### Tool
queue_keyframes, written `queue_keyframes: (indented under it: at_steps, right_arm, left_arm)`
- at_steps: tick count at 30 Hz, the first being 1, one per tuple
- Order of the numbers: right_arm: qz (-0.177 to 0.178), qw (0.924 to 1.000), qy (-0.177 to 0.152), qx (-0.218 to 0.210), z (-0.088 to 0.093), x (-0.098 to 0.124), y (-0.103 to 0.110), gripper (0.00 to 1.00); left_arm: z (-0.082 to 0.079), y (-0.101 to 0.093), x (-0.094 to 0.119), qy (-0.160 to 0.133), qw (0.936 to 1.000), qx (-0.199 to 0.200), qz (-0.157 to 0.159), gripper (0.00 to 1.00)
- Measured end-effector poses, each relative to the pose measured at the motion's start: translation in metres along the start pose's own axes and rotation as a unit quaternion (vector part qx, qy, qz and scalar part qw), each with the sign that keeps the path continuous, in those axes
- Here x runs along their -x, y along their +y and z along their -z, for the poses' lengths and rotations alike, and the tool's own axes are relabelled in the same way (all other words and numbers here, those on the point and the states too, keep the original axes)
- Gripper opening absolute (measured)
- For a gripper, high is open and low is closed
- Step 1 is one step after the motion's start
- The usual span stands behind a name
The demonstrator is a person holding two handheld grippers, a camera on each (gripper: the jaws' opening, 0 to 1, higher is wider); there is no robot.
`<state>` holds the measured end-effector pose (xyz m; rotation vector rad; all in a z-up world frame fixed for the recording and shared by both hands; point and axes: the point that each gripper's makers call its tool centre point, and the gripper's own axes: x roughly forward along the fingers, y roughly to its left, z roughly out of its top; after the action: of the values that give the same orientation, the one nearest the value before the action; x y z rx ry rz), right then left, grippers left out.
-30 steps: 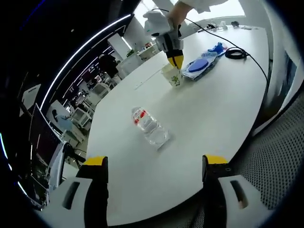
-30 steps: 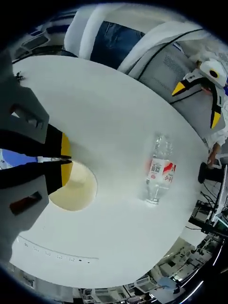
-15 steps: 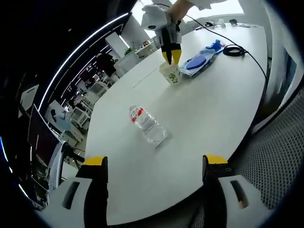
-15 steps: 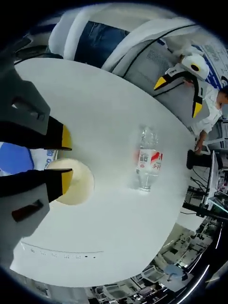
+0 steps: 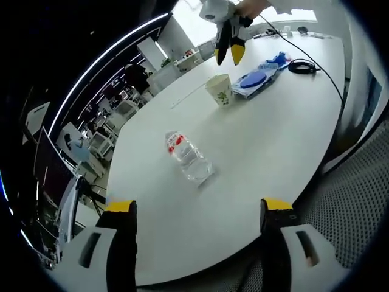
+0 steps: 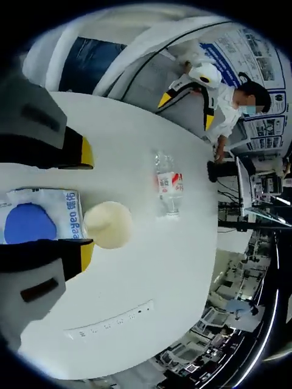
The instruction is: Arrange the tabletop items into an orderly group along one side of the table until the central work area is clear of visible clutter.
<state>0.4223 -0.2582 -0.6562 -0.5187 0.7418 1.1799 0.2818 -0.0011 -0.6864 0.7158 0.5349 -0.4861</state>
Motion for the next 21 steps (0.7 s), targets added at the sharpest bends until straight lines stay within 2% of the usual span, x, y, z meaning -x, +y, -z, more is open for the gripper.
queue_keyframes:
  at_steps: [1, 2, 4, 6, 8, 9, 10, 11, 12, 13, 14, 15, 18, 21]
  right_arm:
    - [0.008, 0.9994, -0.013, -0.031, 0.002, 0.005, 0.001, 0.54]
    - [0.007, 0.9991, -0.012, -0.041, 0.006, 0.007, 0.003, 0.59]
    - [0.016, 0.9991, -0.011, -0.039, 0.011, 0.013, 0.004, 0.65]
    - [0.034, 0.998, -0.032, -0.043, 0.01, 0.02, 0.003, 0.73]
    - [0.041, 0.995, -0.061, -0.068, 0.007, 0.026, 0.006, 0.85]
    - [0.051, 0.9918, -0.085, -0.08, 0.004, 0.031, 0.006, 0.89]
    - [0.053, 0.9903, -0.095, -0.087, 0.002, 0.033, 0.006, 0.92]
    - [0.051, 0.985, -0.124, -0.11, -0.001, 0.038, 0.009, 0.94]
    - [0.045, 0.9807, -0.139, -0.131, -0.002, 0.041, 0.012, 0.97]
    - [0.041, 0.9731, -0.161, -0.159, -0.004, 0.045, 0.017, 1.0]
    - [0.046, 0.9671, -0.179, -0.175, -0.002, 0.05, 0.018, 0.99]
    - [0.053, 0.9645, -0.184, -0.182, 0.0, 0.052, 0.018, 1.0]
    - [0.076, 0.9646, -0.172, -0.185, 0.017, 0.059, 0.025, 1.0]
    - [0.073, 0.9581, -0.18, -0.21, 0.025, 0.063, 0.032, 1.0]
  left_arm:
    - [0.0, -0.001, 0.0, 0.002, 1.0, 0.0, 0.002, 0.86]
    - [-0.001, -0.001, 0.0, 0.003, 1.0, 0.0, 0.003, 0.86]
    - [0.001, -0.001, -0.001, 0.005, 1.0, 0.002, 0.004, 0.86]
    - [0.004, -0.002, -0.002, 0.007, 0.9999, 0.003, 0.007, 0.86]
    - [0.007, -0.002, -0.004, 0.01, 0.9999, 0.004, 0.009, 0.87]
    - [0.008, -0.003, -0.005, 0.012, 0.9999, 0.005, 0.011, 0.87]
    - [0.009, -0.003, -0.006, 0.013, 0.9998, 0.005, 0.011, 0.87]
    - [0.01, -0.003, -0.007, 0.016, 0.9998, 0.007, 0.011, 0.88]
    - [0.01, -0.003, -0.007, 0.017, 0.9998, 0.008, 0.011, 0.89]
    - [0.011, -0.003, -0.007, 0.016, 0.9997, 0.012, 0.013, 0.89]
    - [0.011, -0.002, -0.008, 0.015, 0.9996, 0.021, 0.014, 0.9]
    - [0.012, -0.002, -0.009, 0.013, 0.9995, 0.026, 0.014, 0.9]
    - [0.016, 0.0, -0.011, 0.013, 0.9987, 0.045, 0.017, 0.92]
    - [0.017, -0.001, -0.012, 0.016, 0.9985, 0.05, 0.019, 0.94]
